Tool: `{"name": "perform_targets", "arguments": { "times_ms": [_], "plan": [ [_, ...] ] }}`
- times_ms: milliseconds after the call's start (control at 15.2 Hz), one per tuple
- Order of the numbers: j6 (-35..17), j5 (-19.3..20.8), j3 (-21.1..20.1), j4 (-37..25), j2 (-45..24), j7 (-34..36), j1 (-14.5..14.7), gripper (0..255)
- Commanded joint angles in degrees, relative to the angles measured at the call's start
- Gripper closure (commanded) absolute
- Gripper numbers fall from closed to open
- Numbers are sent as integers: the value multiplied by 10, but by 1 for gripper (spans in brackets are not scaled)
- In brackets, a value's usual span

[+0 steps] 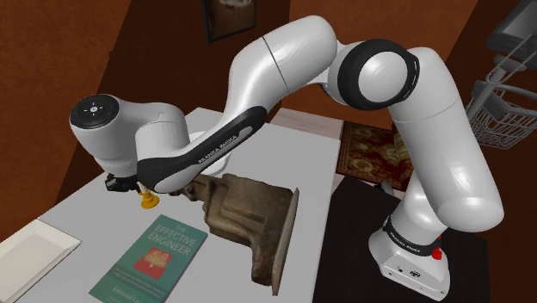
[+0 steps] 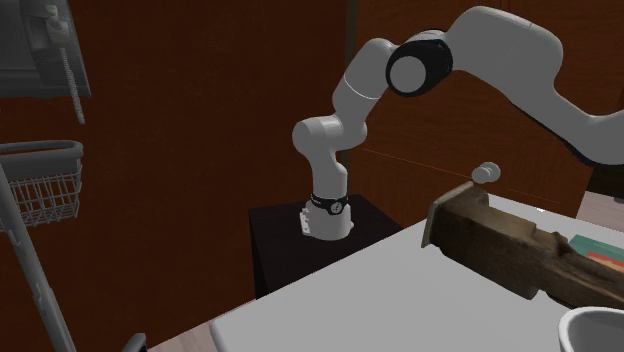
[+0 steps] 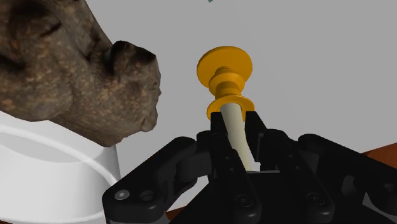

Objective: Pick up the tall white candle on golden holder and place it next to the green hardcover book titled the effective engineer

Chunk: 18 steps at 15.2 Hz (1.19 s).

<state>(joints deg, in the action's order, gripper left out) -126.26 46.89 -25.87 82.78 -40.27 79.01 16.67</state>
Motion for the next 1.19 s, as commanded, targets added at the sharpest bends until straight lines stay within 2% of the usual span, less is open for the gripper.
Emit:
{"name": "perform_targets", "arguments": {
  "times_ms": [0,396,462,792,1122],
  "plan": [
    [-5,3,1,4,-2,4,0,255],
    [-5,3,1,4,-2,4,0,255],
    [-5,3,1,4,-2,4,0,0],
    [-5,3,1,4,-2,4,0,0],
    [28,-21,-18,23,50,-4,-2,0]
  ]
}}
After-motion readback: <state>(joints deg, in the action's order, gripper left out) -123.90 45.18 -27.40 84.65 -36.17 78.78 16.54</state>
